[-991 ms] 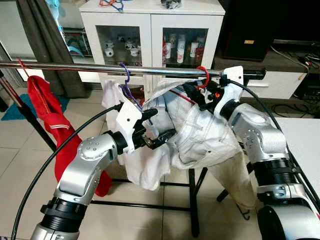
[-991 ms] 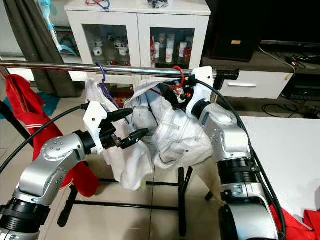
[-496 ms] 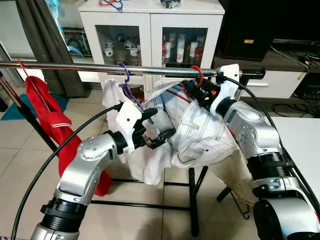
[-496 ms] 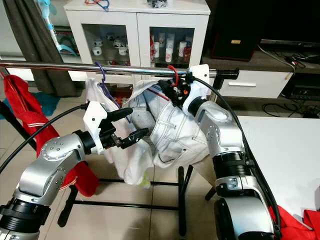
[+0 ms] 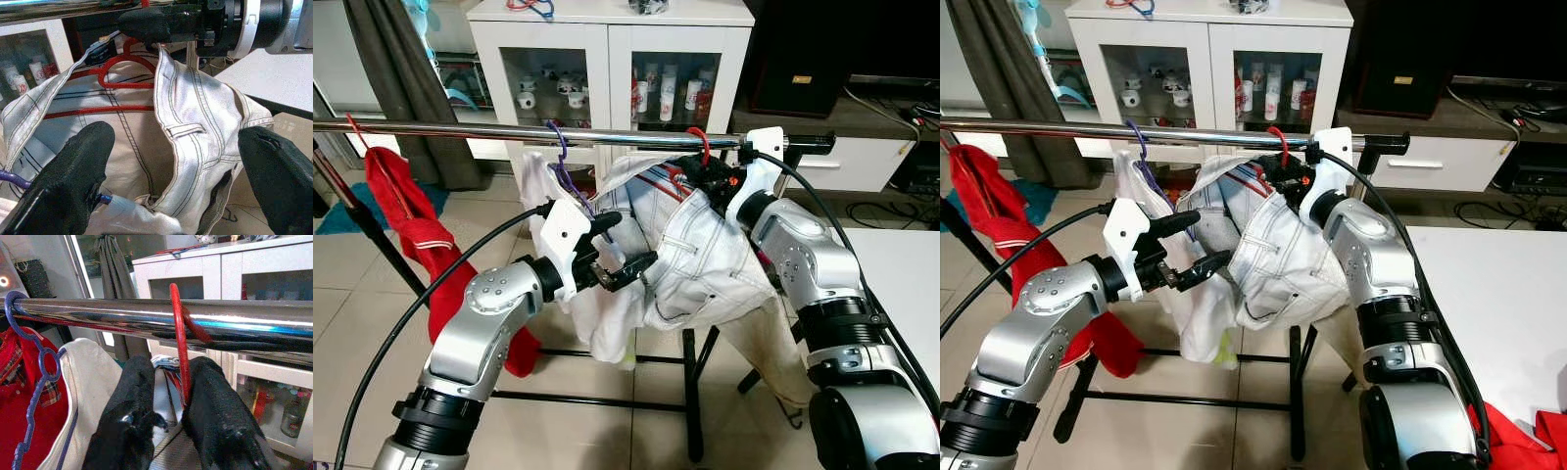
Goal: Hang hanger
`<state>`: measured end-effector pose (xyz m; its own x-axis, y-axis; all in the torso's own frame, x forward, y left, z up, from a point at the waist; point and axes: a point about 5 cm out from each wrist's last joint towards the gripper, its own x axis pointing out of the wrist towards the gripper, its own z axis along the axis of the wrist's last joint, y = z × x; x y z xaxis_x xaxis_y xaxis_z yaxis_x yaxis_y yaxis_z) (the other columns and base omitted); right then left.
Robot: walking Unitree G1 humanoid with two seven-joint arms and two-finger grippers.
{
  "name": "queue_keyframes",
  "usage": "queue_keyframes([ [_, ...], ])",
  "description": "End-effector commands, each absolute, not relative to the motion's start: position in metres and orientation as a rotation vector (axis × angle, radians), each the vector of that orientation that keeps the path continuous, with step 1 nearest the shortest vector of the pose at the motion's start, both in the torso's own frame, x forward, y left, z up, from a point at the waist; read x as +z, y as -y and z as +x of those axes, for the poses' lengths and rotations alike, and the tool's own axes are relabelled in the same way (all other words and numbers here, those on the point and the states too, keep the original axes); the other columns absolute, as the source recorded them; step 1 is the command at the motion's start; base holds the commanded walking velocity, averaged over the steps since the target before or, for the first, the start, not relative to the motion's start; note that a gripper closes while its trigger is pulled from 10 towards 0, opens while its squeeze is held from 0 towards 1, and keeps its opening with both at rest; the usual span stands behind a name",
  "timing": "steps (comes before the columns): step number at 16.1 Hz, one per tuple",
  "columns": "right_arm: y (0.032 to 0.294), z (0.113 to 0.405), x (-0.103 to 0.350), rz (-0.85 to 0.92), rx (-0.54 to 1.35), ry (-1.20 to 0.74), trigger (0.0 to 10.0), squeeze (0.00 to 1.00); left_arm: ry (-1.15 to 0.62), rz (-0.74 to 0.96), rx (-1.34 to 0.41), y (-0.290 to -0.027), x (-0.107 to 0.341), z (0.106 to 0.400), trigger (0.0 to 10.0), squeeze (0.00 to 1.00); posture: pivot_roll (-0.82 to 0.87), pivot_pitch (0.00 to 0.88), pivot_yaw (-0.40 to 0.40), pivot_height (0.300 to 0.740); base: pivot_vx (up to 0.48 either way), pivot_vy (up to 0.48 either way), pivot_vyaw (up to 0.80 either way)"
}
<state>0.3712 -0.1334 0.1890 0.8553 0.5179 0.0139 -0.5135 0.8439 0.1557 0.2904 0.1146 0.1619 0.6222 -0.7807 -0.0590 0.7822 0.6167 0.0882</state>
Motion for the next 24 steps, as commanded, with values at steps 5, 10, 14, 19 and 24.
queue_keyframes([
  [5,0.136,0.372,0.196,0.159,0.537,-0.005,0.0,0.00,-0.020,0.125,-0.896,-0.115,0.160,0.291,10.0,0.00,0.01,0.000,0.025,0.740,0.000,0.000,0.00],
  [10,0.135,0.371,0.197,0.170,0.536,0.006,0.0,0.00,-0.018,0.126,-0.893,-0.115,0.160,0.290,10.0,0.00,0.01,0.000,0.023,0.740,0.000,0.000,0.00],
  [14,0.138,0.364,0.209,0.178,0.551,0.075,0.0,0.00,-0.018,0.125,-0.890,-0.115,0.160,0.289,10.0,0.00,0.01,0.000,0.027,0.740,0.000,0.000,0.00],
  [19,0.149,0.343,0.227,0.173,0.566,0.167,0.0,0.00,-0.016,0.104,-0.764,-0.119,0.157,0.292,10.0,0.00,0.00,0.000,0.033,0.740,0.000,0.000,0.00],
  [24,0.154,0.321,0.218,0.158,0.530,0.122,0.0,0.00,-0.011,0.081,-0.732,-0.118,0.156,0.288,10.0,0.00,-0.01,0.000,0.027,0.740,0.000,0.000,0.00],
])
